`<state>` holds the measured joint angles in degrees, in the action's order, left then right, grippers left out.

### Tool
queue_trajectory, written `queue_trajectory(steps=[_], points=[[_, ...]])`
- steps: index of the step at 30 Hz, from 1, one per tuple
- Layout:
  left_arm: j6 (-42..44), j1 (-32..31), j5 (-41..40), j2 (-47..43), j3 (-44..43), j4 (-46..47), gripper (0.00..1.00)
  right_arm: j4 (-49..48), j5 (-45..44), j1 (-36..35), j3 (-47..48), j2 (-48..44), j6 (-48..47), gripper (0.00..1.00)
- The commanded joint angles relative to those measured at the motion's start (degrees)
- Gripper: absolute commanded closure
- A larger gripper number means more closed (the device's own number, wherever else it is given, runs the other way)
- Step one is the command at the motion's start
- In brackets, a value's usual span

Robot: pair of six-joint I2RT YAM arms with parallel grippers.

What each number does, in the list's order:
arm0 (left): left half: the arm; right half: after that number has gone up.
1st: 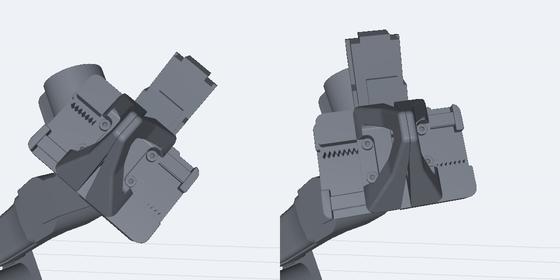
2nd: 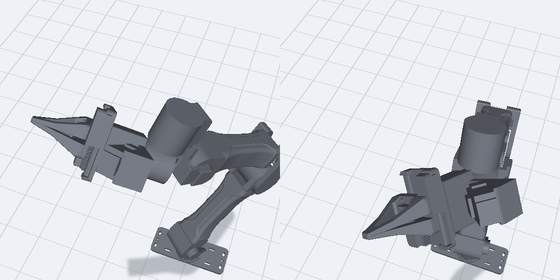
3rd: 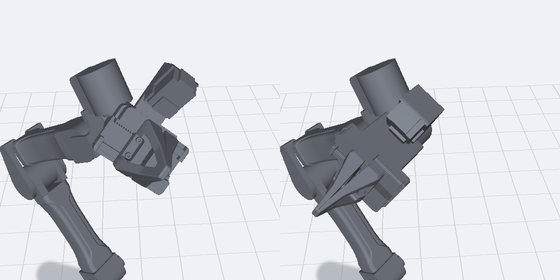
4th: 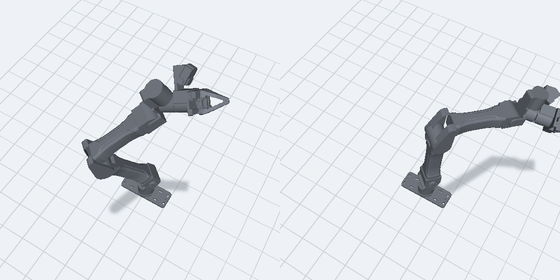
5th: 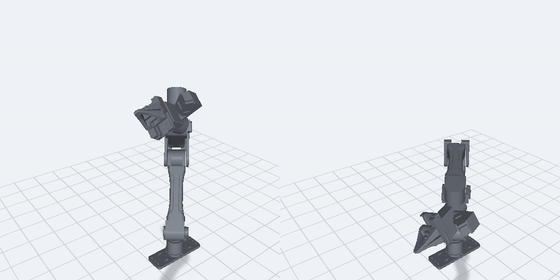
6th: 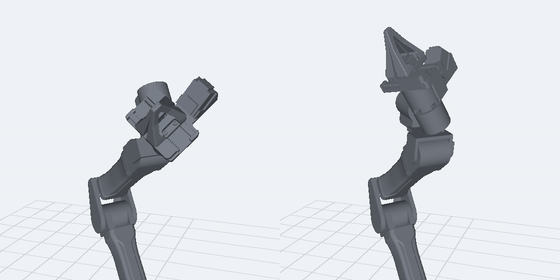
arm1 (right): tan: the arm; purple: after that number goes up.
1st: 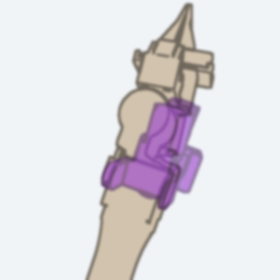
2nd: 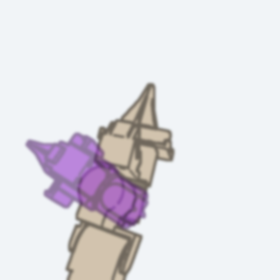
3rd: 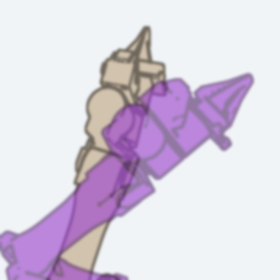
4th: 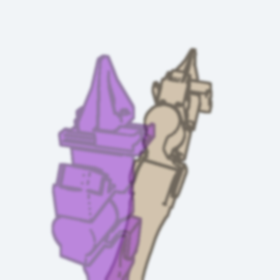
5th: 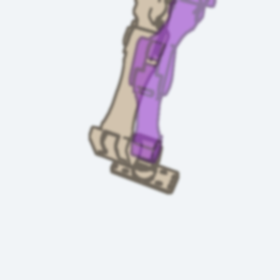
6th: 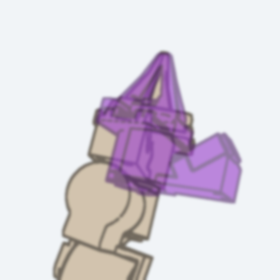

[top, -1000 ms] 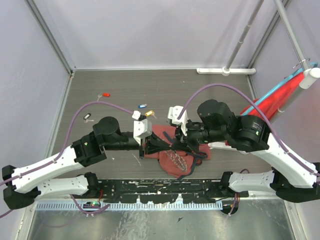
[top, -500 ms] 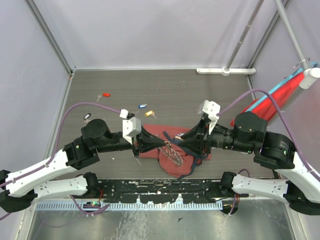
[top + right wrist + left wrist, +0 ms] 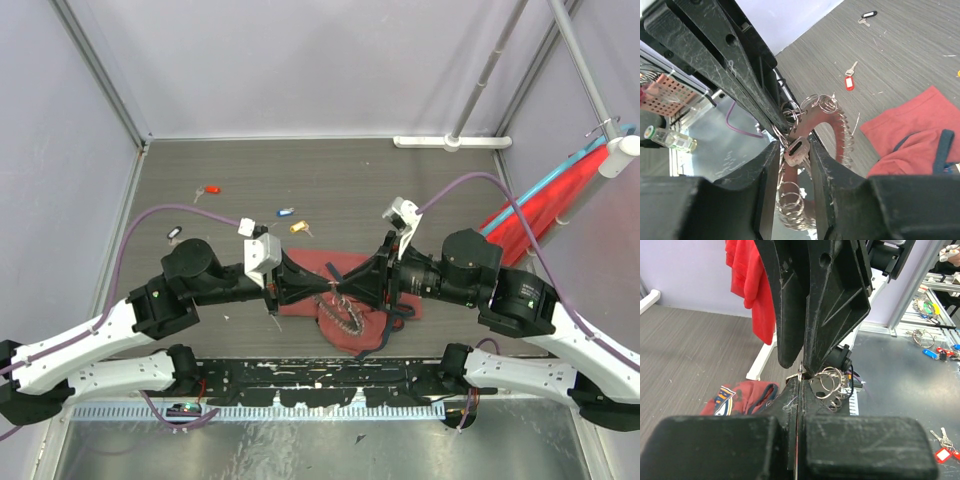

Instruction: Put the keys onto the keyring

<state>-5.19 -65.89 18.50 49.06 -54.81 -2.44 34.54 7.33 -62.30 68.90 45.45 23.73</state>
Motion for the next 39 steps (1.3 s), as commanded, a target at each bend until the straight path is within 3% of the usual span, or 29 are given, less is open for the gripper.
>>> queue_trajectory(steps=[1,7,17,19,21,23,29,36,39], points=[[-0.5,0.0,-0.4,-0.7,0.5,4.1,1.00,-6.3,0.2,-0.3,0.3,-1.0,3.6,0.66],[-0.5,0.0,-0.4,-0.8,0.6,4.0,1.00,-6.1,0.3,-0.3,0.5,-0.7,3.4,0.81],[-0.5,0.0,-0.6,-1.0,0.6,3.8,1.00,-4.8,0.1,-0.3,1.0,-0.8,3.2,0.95],[-0.6,0.0,-0.6,-1.1,0.6,3.9,1.00,-4.7,0.1,-0.3,1.0,-0.8,3.2,0.94],[-0.6,0.0,-0.5,-1.1,0.6,3.8,1.00,-4.7,0.2,-0.3,0.9,-0.8,3.3,0.80],[-0.6,0.0,-0.5,-1.1,0.5,3.8,1.00,-4.6,0.2,-0.3,0.8,-0.7,3.2,0.74],[-0.5,0.0,-0.6,-1.1,0.4,3.8,1.00,-4.5,1.1,-0.3,0.7,-0.3,3.2,0.82],[-0.5,0.0,-0.7,-1.1,0.5,3.8,1.00,-4.3,1.7,-0.3,0.4,0.0,3.2,0.80],[-0.5,0.0,-0.7,-1.2,0.6,3.9,1.00,-4.3,1.9,-0.3,0.3,0.0,3.2,0.85]])
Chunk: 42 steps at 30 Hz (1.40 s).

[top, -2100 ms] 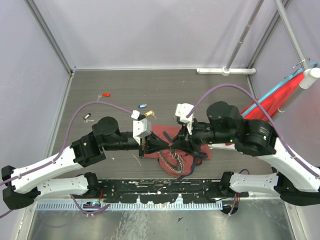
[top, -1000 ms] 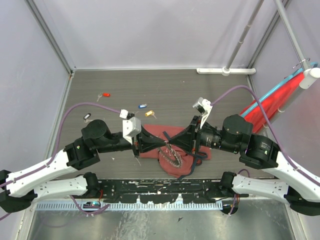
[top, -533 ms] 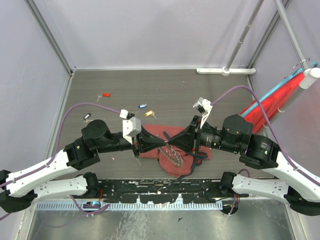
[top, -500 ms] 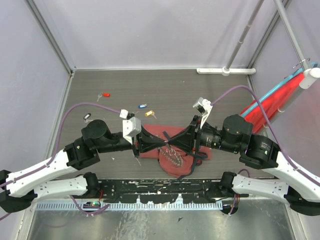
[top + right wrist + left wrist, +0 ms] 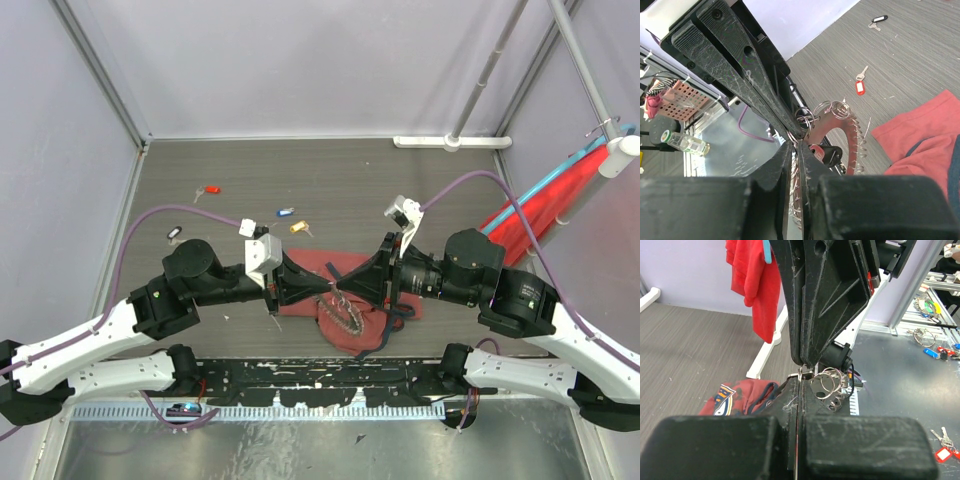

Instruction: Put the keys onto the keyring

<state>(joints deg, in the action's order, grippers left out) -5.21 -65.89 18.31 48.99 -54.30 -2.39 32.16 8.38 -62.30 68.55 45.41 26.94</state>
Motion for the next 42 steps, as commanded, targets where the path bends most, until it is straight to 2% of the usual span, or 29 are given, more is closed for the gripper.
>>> queue_trajectory(steps=[1,4,9,24,36,42], points=[[-0.5,0.0,-0.6,-1.2,0.2,3.9,1.00,-1.9,0.8,-0.2,0.7,0.2,-0.1,0.85],[-0.5,0.0,-0.6,-1.3,0.1,3.8,1.00,-1.8,0.9,-0.3,0.8,0.2,-0.1,0.88],[-0.5,-0.1,-0.7,-1.2,0.1,3.8,1.00,-1.8,1.3,-0.3,0.9,0.4,-0.2,0.99],[-0.5,0.0,-0.6,-1.2,0.1,4.0,1.00,2.6,-2.9,-0.3,4.7,0.7,-2.2,0.99],[-0.3,0.0,-0.3,-1.2,-0.1,3.8,1.00,3.7,-2.6,-0.3,4.9,1.7,-2.8,0.99],[-0.3,0.0,-0.3,-1.2,0.0,3.8,1.00,1.7,-2.9,-0.3,3.2,-0.1,-2.4,0.74]])
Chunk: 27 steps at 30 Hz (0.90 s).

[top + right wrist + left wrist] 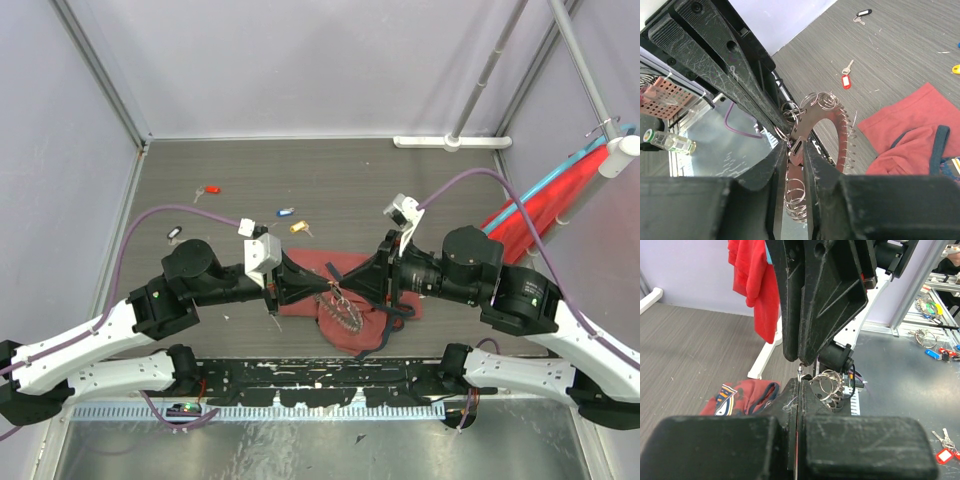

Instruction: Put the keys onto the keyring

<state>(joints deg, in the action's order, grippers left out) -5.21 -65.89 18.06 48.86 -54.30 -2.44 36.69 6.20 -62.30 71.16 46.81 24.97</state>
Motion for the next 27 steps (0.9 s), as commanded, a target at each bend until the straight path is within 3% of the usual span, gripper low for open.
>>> queue_trajectory(steps=[1,16,22,27], points=[[-0.3,0.0,0.0,-1.1,-0.1,3.9,1.00,-3.2,-0.6,-0.2,0.1,-1.9,-0.4,0.72],[-0.6,0.0,0.6,-0.9,-0.5,4.0,1.00,-6.5,4.6,-0.3,-2.3,-1.1,-1.3,0.71],[-0.6,0.0,0.6,-0.7,-0.4,4.1,1.00,-6.9,4.9,-0.3,-2.4,-1.1,-1.3,0.89],[-0.6,0.0,0.4,-0.8,-0.3,4.0,1.00,-4.9,3.8,-0.3,-1.5,-1.5,-1.7,0.96]])
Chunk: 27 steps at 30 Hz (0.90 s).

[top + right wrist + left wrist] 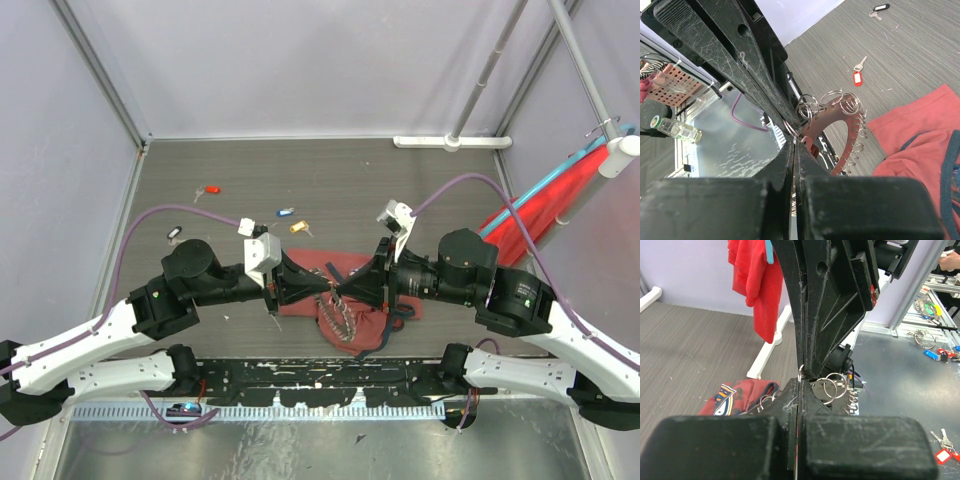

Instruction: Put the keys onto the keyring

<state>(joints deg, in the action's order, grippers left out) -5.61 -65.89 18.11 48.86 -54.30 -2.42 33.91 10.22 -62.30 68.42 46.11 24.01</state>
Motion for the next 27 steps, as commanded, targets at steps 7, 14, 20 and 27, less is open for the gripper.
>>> queue_trajectory(steps=[7,14,20,27], points=[[-0.2,0.0,0.4,-0.7,-0.2,4.0,1.00,0.3,-1.3,-0.3,3.0,-0.8,-1.1,0.99],[-0.2,0.0,0.6,-1.0,-0.1,4.0,1.00,2.7,-3.3,-0.3,4.5,-0.1,-1.2,0.99],[-0.2,-0.1,1.7,-0.6,-0.3,4.2,1.00,3.2,-3.6,-0.3,4.9,0.6,-1.3,0.99],[-0.1,0.0,2.5,-0.4,-0.5,4.2,1.00,3.8,-3.3,-0.3,5.4,1.7,-1.5,0.99]])
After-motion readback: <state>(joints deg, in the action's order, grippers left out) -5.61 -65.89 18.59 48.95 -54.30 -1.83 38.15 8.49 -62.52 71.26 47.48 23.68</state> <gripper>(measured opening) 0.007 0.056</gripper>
